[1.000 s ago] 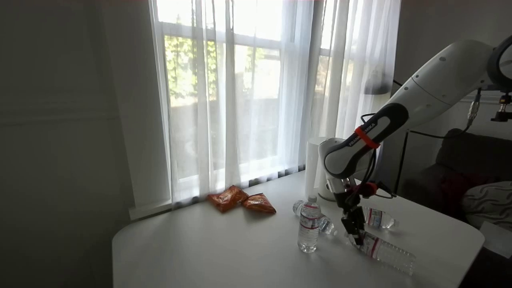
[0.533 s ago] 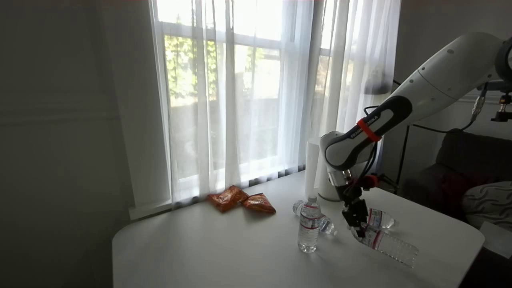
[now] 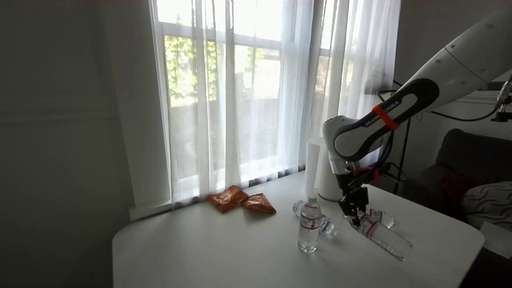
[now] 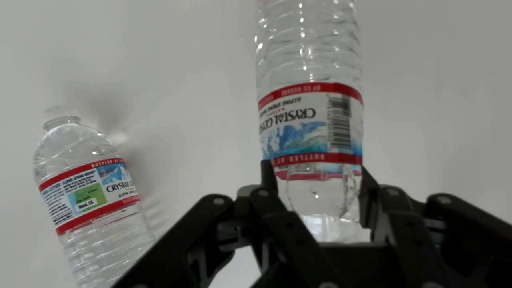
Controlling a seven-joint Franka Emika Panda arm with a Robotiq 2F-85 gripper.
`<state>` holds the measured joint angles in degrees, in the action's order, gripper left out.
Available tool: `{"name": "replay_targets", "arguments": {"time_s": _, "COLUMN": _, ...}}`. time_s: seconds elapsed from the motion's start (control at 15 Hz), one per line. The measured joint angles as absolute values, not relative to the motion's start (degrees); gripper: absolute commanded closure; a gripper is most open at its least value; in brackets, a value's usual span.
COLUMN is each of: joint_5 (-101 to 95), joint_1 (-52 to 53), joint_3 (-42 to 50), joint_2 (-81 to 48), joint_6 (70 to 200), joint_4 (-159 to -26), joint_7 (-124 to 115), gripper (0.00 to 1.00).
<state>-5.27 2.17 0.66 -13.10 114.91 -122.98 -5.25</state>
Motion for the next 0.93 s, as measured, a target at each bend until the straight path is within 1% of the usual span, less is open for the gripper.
{"name": "replay_targets", "arguments": {"time_s": 0.53, "joint_5": -9.0, "joint_1": 3.8, "joint_3": 0.2, "joint_2": -2.5, "joint_6": 130.7, "joint_4": -135.1, "joint_7": -22.3, "gripper": 0.79}}
{"name": "replay_targets", "arguments": {"time_s": 0.93, "joint_5": -20.2, "joint_1": 3.5, "joint_3": -0.3, "joint_2": 4.3, "joint_6": 137.4, "joint_4": -142.2, "joint_7": -37.5, "gripper": 0.79}}
